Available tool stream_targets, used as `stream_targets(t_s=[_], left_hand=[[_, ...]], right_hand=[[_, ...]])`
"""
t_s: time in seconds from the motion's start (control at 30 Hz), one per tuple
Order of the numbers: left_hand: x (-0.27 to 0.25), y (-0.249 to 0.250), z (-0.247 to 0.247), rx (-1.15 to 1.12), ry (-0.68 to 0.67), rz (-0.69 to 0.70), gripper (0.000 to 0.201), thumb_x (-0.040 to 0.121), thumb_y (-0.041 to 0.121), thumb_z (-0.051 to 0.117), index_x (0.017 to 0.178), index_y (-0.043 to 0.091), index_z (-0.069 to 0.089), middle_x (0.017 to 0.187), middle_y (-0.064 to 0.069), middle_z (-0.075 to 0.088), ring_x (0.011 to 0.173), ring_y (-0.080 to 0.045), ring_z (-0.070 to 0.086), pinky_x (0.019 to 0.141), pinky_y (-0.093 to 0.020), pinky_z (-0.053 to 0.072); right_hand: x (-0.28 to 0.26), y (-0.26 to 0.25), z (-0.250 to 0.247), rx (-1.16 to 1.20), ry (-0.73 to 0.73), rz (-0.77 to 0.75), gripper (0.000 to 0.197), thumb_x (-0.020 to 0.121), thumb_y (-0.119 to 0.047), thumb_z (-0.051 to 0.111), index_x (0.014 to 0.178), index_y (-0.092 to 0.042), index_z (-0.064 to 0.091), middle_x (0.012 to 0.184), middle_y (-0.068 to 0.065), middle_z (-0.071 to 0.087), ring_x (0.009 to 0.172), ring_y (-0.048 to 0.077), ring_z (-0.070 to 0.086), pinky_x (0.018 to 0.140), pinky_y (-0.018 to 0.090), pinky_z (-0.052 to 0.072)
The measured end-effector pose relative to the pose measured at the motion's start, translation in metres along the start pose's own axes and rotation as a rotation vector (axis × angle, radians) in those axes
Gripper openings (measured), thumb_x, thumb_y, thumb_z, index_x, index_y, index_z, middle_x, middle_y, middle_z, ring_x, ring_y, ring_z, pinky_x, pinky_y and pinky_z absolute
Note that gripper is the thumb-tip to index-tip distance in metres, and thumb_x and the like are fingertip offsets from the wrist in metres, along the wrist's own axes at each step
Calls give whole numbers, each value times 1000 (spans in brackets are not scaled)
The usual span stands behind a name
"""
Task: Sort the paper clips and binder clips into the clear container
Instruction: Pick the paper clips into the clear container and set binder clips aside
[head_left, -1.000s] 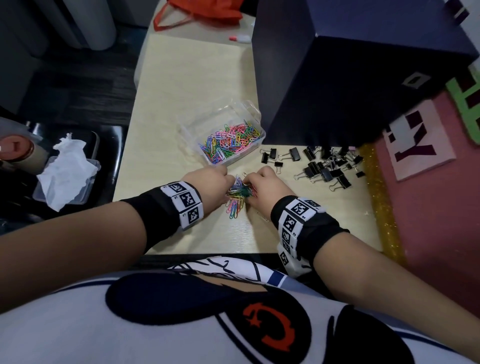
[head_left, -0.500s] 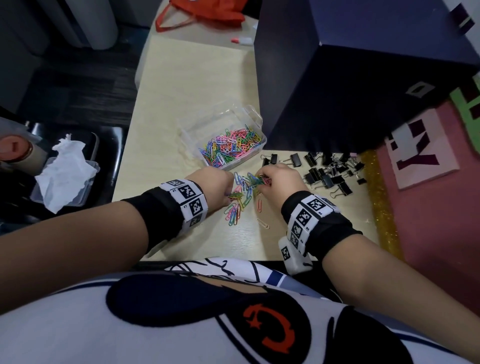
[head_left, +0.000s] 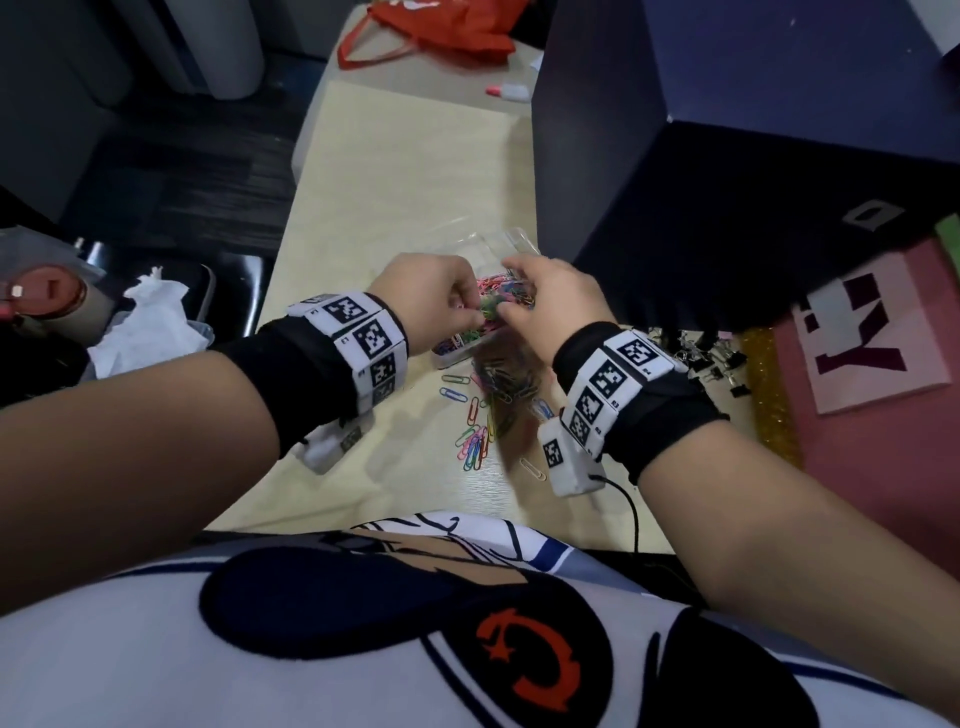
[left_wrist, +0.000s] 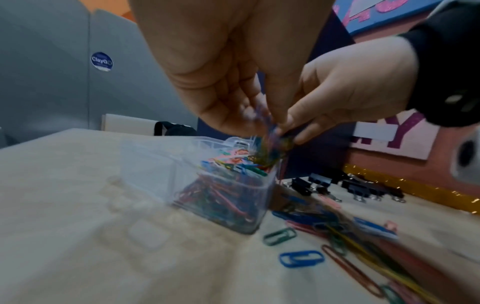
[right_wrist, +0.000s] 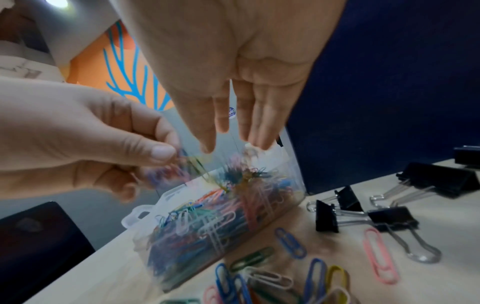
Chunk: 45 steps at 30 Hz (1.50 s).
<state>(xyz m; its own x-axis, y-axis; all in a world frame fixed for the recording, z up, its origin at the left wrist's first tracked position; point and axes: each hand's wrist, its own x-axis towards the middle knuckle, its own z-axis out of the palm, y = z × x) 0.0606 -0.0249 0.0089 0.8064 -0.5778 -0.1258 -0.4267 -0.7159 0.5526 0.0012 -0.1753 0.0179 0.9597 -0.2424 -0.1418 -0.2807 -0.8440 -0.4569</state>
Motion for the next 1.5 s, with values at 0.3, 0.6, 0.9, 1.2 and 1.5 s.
stream_targets(t_s=[0.3,0.6,0.9,1.2,1.5], left_hand=[[-13,0,14,218,-114,137,22,88,23,54,108,19,61,106,-6,62,97,-27,59,81,-31,44],[-34,1,42,656,-435,222,48,82,41,65,121,17,50,112,-4,55,104,-27,59,75,-34,48],[-39,-10,58,635,-404,178,15,93,15,49,105,10,56,106,-11,55,95,-32,60,66,-34,45],[-42,-17,58,590,-393,170,9,90,13,51,99,13,55,98,-8,55,86,-29,61,64,-36,48],[-20,-2,6,302,-35,154,25,94,23,47,109,12,63,106,-14,63,100,-34,59,84,-39,46]], right_hand=[[-22,34,13,-163,-184,206,24,92,-19,50,113,-21,61,124,6,54,110,24,55,94,29,42],[-60,34,55,-350,-370,-152,78,81,-55,63,146,-26,30,153,-4,24,135,26,24,112,37,28],[-58,46,60,-224,-214,-31,36,87,2,49,118,-16,55,118,9,47,110,29,48,88,33,44],[-34,35,37,-106,-153,96,15,87,-10,60,91,-22,67,111,0,58,96,19,60,82,20,42],[-12,-2,0,134,85,19,23,89,-19,61,111,-24,66,113,1,64,100,18,62,95,32,48]])
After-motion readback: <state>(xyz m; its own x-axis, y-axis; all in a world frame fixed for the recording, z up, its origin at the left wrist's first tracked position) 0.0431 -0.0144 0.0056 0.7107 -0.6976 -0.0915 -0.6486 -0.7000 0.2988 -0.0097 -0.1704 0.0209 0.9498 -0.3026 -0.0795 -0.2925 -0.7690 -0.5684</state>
